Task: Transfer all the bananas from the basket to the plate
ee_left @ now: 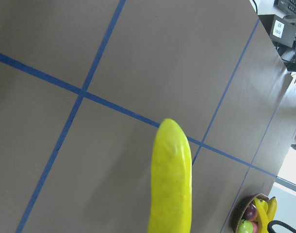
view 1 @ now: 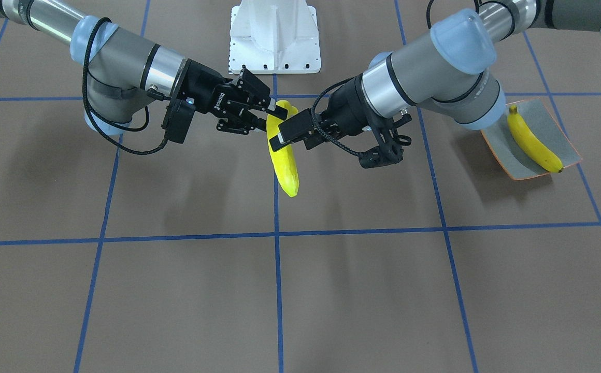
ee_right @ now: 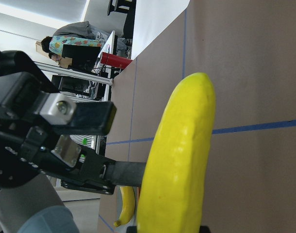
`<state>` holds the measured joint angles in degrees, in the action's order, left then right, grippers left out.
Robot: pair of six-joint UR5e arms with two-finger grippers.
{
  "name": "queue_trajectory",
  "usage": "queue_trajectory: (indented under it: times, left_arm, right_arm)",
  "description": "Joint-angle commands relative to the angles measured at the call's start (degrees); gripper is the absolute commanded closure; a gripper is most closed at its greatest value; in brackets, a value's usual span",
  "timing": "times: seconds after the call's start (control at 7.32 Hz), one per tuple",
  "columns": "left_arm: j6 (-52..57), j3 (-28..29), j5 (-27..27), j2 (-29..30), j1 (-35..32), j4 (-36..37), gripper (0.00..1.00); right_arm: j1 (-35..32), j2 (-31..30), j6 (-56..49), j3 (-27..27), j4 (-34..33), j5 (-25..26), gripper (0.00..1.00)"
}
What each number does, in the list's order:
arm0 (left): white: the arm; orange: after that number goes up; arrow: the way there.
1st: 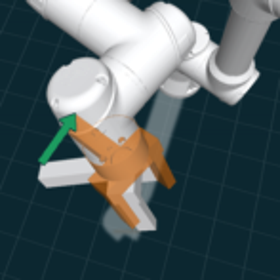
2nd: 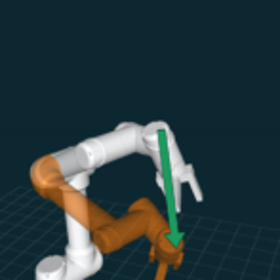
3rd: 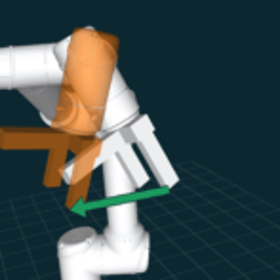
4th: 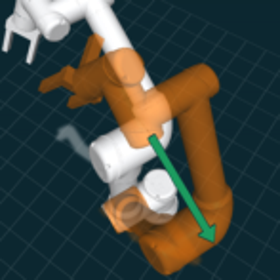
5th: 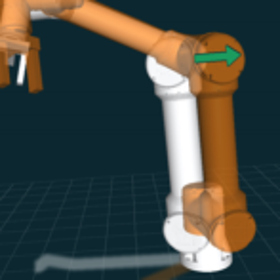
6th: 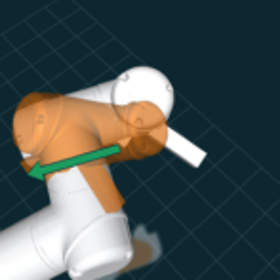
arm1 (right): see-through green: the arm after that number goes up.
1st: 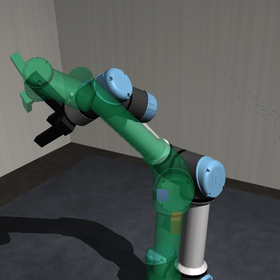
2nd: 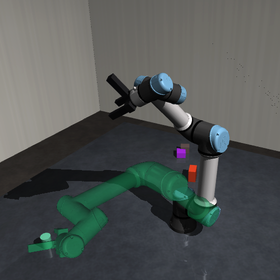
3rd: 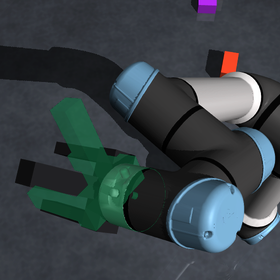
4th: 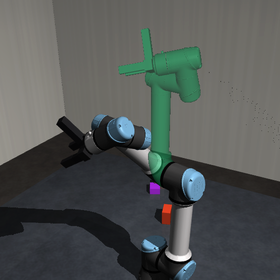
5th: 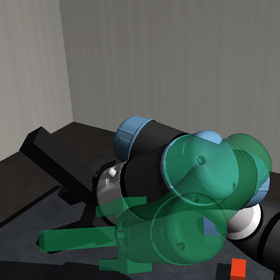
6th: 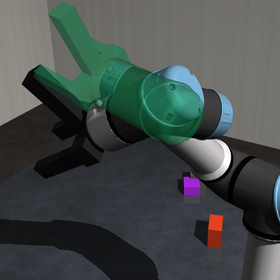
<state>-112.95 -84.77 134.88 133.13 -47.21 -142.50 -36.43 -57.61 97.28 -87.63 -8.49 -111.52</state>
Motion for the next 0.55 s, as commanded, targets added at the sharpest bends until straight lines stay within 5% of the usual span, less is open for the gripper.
queue_trajectory:
  times: [0.0,0.27,0.41]
  left_arm:
    - [-0.7,0.0,-0.2,0.2,1.1,-0.3,0.06]
    - [-0.8,0.0,-0.9,0.4,1.3,-0.8,0.31]
    - [-0.7,0.0,-1.0,0.4,1.3,-0.8,0.99]
  right_arm:
    - [0.0,0.6,-0.1,0.0,0.3,1.5,1.0]
    - [0.0,0.7,-0.1,0.0,0.3,2.1,1.0]
    - [0.0,0.7,-0.1,0.0,0.3,2.0,1.0]
